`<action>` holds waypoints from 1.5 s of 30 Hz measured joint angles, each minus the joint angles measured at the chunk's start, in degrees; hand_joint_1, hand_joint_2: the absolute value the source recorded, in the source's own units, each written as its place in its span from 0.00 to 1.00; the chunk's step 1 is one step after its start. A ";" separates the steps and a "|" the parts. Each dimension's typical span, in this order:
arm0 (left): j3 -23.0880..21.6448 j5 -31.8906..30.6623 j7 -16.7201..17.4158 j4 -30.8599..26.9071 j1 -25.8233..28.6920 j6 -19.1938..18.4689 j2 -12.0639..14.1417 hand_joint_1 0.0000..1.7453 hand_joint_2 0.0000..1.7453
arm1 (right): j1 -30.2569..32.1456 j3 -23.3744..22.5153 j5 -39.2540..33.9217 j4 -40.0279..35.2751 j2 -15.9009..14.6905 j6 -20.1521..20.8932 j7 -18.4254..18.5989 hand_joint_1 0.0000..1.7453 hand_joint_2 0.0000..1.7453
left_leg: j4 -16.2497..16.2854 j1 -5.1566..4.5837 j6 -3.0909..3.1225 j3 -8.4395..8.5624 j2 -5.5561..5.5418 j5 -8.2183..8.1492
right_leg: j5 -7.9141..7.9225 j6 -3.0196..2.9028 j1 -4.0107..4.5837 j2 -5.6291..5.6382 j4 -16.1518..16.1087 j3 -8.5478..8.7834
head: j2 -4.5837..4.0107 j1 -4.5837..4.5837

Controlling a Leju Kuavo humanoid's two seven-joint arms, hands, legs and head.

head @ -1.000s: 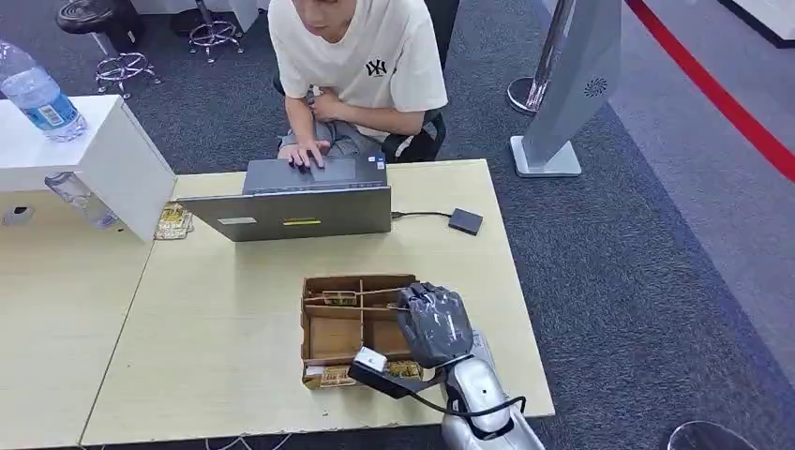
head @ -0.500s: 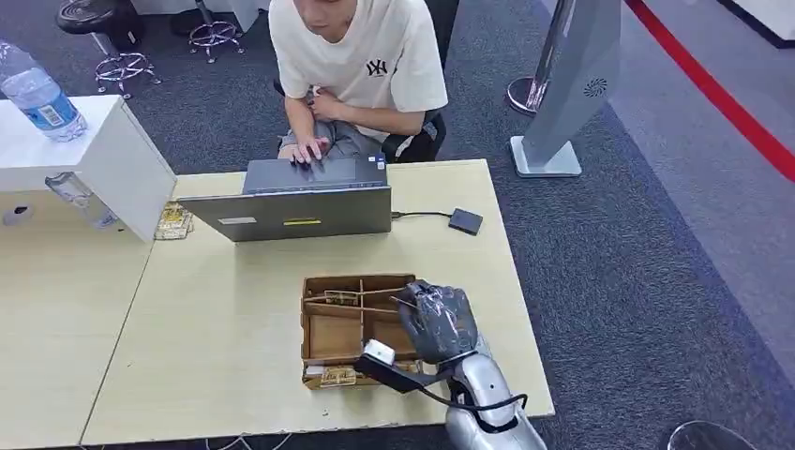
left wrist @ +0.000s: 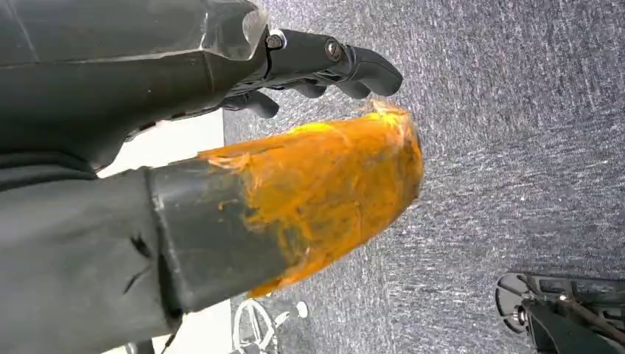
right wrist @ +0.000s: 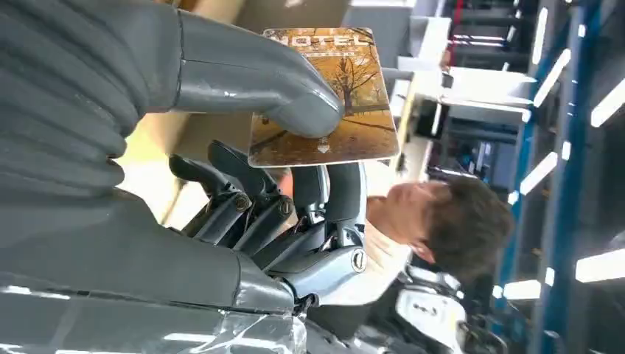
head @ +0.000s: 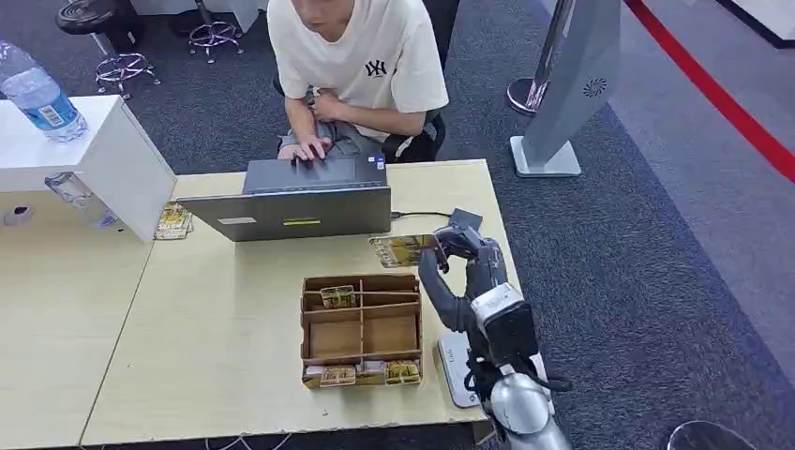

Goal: Pass the card to the sensor for recognition and then transmit it.

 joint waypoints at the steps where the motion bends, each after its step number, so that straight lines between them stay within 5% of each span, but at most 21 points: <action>1: 0.07 -0.20 -0.02 0.00 -0.01 -0.02 0.00 0.00 0.00 | -0.34 0.00 1.24 -0.15 -0.07 -0.22 0.02 1.00 1.00 | 0.00 0.00 0.00 0.00 0.00 0.00 | 0.01 0.00 0.00 0.00 0.00 0.00 | 0.00 0.00; 13: 0.13 -5.92 0.00 0.00 -0.36 -2.45 0.09 0.00 0.00 | -12.72 0.42 38.44 11.11 -0.04 -17.25 7.52 1.00 1.00 | 0.00 0.01 -0.04 0.02 0.03 0.09 | 0.10 -0.04 0.00 0.04 0.05 0.01 | 0.00 0.00; 24: 0.04 -9.51 0.48 0.00 -0.84 -3.41 0.28 0.00 0.00 | -22.59 -2.40 62.99 24.31 3.98 -18.03 9.17 1.00 1.00 | 0.00 0.01 -0.03 0.01 0.01 0.12 | 0.11 -0.04 0.01 0.03 0.06 0.00 | 0.00 0.00; 32: 0.02 -10.32 2.58 0.00 -3.01 -3.28 -0.31 0.00 0.00 | -26.71 -1.20 71.17 29.22 6.05 -18.12 16.59 1.00 1.00 | 0.00 0.01 -0.04 0.00 -0.02 0.16 | 0.14 -0.07 0.01 0.01 0.06 0.01 | 0.00 0.02; 34: 0.02 -10.34 2.58 0.00 -3.06 -3.28 -0.31 0.00 0.00 | -27.19 -0.68 72.14 29.73 6.05 -18.12 18.19 0.27 1.00 | 0.01 0.01 -0.04 0.00 -0.02 0.15 | 0.14 -0.07 0.01 0.01 0.05 0.00 | 0.00 0.02; 35: 0.02 -10.36 2.58 0.00 -3.06 -3.28 -0.31 0.00 0.00 | -27.34 -0.39 72.64 29.97 6.05 -18.12 19.12 0.27 1.00 | 0.02 0.01 -0.04 0.00 -0.02 0.15 | 0.14 -0.07 0.01 0.01 0.05 0.00 | 0.00 0.00; 36: 0.02 -10.42 2.58 0.00 -3.06 -3.28 -0.31 0.00 0.00 | -27.49 -0.20 73.08 30.27 6.05 -18.12 20.19 0.00 1.00 | 0.02 0.01 -0.04 0.00 -0.02 0.15 | 0.14 -0.07 0.01 0.01 0.05 0.00 | 0.00 0.00; 39: 0.02 -10.45 2.58 0.00 -3.06 -3.28 -0.31 0.00 0.00 | -27.78 0.46 73.10 30.95 5.92 -18.12 22.12 0.00 1.00 | 0.02 0.01 -0.04 0.00 -0.02 0.15 | 0.14 -0.07 0.01 0.01 0.05 -0.01 | 0.00 0.02; 40: 0.02 -10.49 2.58 0.00 -3.06 -3.28 -0.31 0.00 0.00 | -27.79 0.65 72.97 31.12 5.84 -18.12 22.23 0.00 0.00 | 0.02 0.01 -0.04 0.00 -0.02 0.15 | 0.14 -0.07 0.01 0.01 0.05 -0.01 | 0.00 0.00; 45: 0.02 -10.47 2.56 0.00 -3.04 -3.26 -0.31 0.00 0.00 | -27.65 1.16 71.76 31.54 5.57 -18.14 22.14 0.00 0.00 | 0.02 0.01 -0.05 0.00 -0.01 0.15 | 0.14 -0.07 0.01 0.02 0.05 -0.02 | 0.00 0.00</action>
